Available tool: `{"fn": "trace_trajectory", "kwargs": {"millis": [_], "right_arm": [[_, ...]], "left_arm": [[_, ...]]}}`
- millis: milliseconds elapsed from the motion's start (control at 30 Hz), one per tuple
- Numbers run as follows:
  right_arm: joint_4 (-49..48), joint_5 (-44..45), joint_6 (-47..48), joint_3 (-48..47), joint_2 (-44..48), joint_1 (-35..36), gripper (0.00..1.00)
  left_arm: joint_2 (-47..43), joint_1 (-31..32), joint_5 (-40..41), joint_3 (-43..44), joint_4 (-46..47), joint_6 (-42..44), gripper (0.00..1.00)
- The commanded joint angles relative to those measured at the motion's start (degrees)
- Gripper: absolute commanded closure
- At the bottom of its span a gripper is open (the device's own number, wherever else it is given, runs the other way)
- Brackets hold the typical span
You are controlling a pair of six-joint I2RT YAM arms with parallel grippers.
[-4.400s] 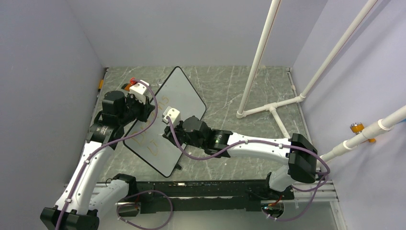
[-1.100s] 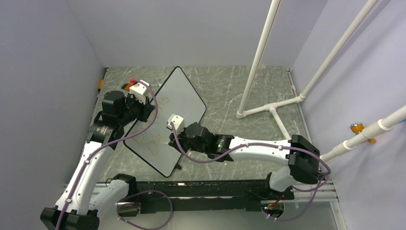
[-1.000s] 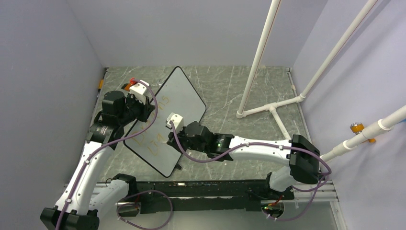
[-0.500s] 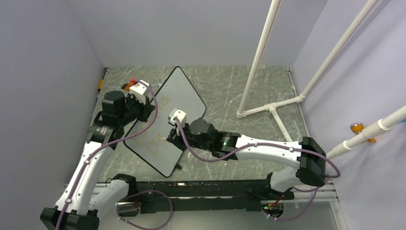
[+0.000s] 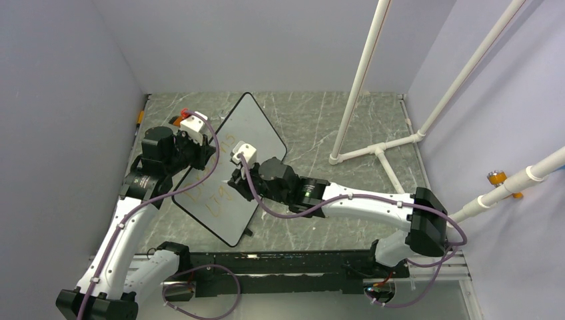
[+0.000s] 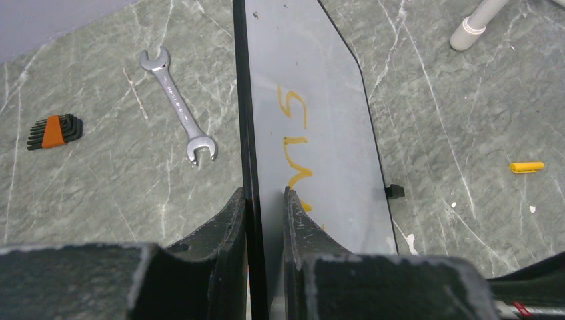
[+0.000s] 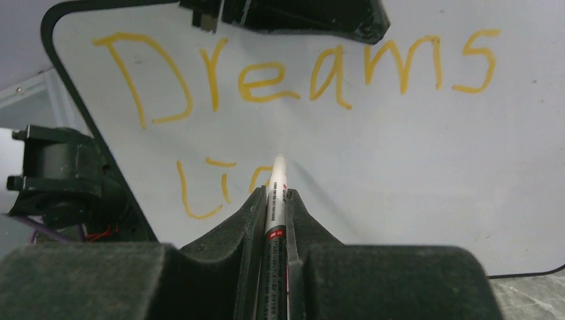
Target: Write a sentence on the whiteboard
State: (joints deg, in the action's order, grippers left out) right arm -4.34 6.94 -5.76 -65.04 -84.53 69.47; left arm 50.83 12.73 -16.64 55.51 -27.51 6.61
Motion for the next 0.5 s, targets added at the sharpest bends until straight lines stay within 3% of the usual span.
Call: {"fn": "trace_trajectory", "kwargs": {"millis": [0, 467], "right_arm": [[-2.1, 0.1, 0.0, -4.3, -1.7, -1.3, 1.00], [-2.9, -2.3, -0.9, -4.1, -4.1, -2.9, 1.00]], "left_arm": [[0.6, 1.1, -2.2, -1.8, -8.4, 4.5, 1.00], [0.5, 1.1, -2.1, -1.8, -8.3, 4.5, 1.00]]}}
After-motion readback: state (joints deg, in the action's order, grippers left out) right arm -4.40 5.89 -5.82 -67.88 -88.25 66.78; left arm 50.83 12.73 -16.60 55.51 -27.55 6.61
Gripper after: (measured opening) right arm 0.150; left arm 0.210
